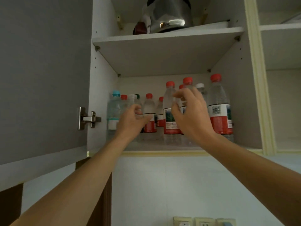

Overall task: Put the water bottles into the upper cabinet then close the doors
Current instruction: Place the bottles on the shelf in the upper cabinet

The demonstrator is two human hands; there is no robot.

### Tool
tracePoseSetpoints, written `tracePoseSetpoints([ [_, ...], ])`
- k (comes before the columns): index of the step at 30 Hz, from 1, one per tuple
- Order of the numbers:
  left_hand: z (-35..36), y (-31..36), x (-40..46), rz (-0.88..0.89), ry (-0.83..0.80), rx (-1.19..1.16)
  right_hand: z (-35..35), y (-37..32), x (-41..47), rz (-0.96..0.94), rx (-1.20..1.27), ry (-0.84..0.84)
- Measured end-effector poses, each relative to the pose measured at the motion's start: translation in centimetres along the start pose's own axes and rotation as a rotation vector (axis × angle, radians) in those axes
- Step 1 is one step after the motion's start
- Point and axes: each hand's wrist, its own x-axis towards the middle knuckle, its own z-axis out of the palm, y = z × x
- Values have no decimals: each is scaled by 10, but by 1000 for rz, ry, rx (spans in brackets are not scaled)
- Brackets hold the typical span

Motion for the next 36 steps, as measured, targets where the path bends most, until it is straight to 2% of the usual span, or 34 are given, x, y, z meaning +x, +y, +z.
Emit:
tracePoseSetpoints([
  [2, 18, 16, 1, 16, -61, -32, -11, 9, -5, 65, -51, 21],
  [8, 57, 33, 0, -54, -277, -97, -17, 30, -25, 292, -154, -181],
  [19, 59, 27, 4, -35, -379, -240, -16, 34, -19, 403, -150, -253],
  [30, 15, -1, 6, 10, -318, -94, 16, 23, -2, 435, 9, -414],
  [36, 7, -5, 4, 54, -219, 152, 31, 25, 15, 455, -15, -533],
])
